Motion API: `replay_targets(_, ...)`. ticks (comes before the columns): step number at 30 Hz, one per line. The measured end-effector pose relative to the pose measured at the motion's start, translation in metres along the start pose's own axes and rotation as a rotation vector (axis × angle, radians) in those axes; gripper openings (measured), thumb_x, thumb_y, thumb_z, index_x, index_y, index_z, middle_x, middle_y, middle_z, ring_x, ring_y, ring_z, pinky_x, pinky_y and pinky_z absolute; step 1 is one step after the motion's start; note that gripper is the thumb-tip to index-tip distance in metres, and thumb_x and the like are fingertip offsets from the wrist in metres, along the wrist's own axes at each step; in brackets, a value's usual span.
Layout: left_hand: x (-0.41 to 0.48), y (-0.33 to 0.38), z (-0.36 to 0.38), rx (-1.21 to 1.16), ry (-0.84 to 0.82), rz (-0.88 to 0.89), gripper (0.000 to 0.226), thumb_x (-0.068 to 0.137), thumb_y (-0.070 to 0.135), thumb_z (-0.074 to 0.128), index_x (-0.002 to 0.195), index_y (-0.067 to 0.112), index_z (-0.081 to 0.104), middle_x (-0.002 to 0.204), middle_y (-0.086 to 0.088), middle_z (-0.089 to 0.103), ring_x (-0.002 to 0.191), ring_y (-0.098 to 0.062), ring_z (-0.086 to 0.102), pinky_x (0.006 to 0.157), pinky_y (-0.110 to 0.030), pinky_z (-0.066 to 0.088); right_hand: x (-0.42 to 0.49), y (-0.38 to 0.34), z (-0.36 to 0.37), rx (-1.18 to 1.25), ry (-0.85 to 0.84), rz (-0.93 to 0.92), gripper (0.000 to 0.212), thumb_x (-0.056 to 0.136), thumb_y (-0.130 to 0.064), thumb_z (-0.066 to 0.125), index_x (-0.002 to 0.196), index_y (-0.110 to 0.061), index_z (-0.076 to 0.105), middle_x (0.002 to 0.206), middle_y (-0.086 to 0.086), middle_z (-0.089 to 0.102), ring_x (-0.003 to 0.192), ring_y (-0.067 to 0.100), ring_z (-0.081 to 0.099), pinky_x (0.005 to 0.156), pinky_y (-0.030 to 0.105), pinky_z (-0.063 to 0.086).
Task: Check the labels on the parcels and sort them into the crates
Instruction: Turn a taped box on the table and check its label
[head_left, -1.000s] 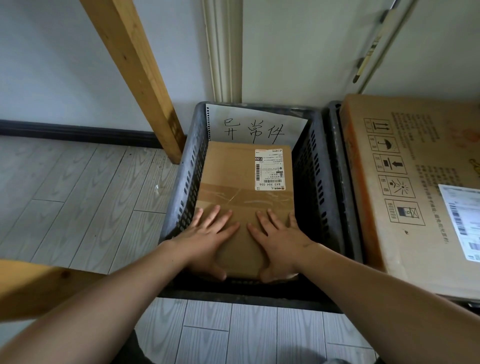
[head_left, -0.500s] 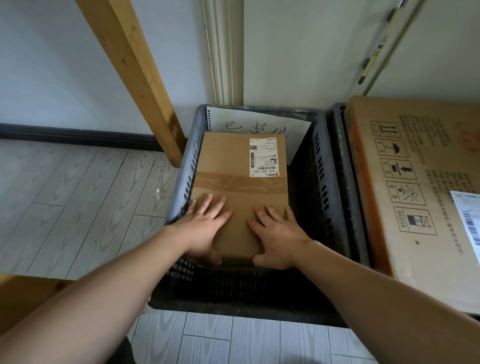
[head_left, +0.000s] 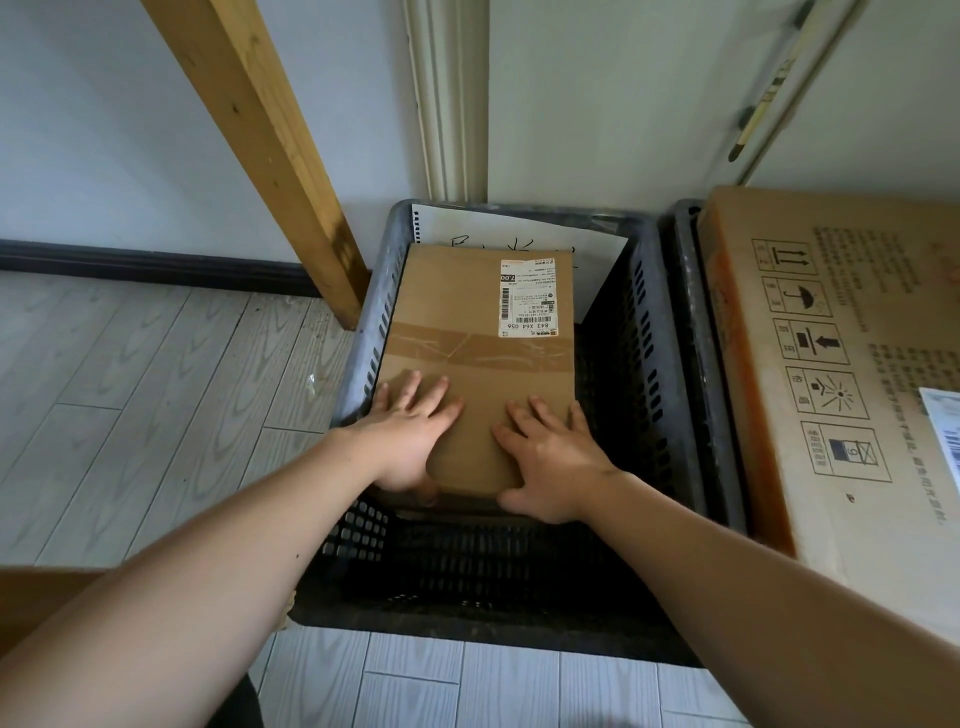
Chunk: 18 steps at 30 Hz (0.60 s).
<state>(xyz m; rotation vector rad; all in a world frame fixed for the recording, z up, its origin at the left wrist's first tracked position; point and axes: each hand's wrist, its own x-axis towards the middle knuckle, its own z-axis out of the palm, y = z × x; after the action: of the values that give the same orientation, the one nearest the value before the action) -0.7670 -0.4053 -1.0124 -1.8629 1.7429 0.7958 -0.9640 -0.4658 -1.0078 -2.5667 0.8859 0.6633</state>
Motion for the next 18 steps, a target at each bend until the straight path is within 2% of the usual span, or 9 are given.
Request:
replay_targets(5,-0.007,0.004,-0.006,-0.018,-0.049,-0.037,0.128,0.07,0.059,0.078,0.153,0.036,-0.017,0.157,0.006,-0.034,0.144,-0.033,-0.03,0.12,-0.059,-0.001,-0.005,-0.004,-0.004,0.082,-0.015,0.033,0.089,0.085,-0.056,0.056,0.157,-0.028,0.012,0.166,0.002,-0.005,0.151,0.026,-0.011,0.118,0.06,-0.008)
replay_targets(9,-0.041,0.017,-0.03,-0.135,-0.048,-0.067,0.115,0.078,0.065,0.066,0.153,0.037,-0.016,0.158,0.005,-0.031,0.146,-0.028,-0.027,0.12,-0.055,-0.007,-0.03,-0.005,-0.037,0.204,-0.032,0.138,0.095,0.086,-0.06,0.057,0.158,-0.029,0.003,0.166,0.0,-0.008,0.152,0.025,-0.009,0.121,0.054,-0.002)
replay_targets(13,-0.091,0.029,-0.066,-0.258,-0.021,-0.113,0.104,0.084,0.065,0.058,0.153,0.036,-0.014,0.159,0.004,-0.026,0.146,-0.028,-0.025,0.118,-0.053,-0.009,-0.07,-0.008,-0.086,0.288,-0.037,0.248,0.091,0.088,-0.063,0.056,0.157,-0.03,0.006,0.166,0.001,-0.002,0.152,0.026,-0.002,0.122,0.053,0.005)
replay_targets(18,-0.164,0.041,-0.116,-0.366,0.019,-0.11,0.098,0.087,0.062,0.056,0.155,0.033,-0.009,0.163,0.0,-0.017,0.149,-0.03,-0.017,0.12,-0.056,-0.002,-0.132,-0.015,-0.143,0.432,-0.046,0.383,0.085,0.089,-0.066,0.053,0.156,-0.029,0.016,0.164,0.002,0.013,0.151,0.028,0.011,0.121,0.053,0.015)
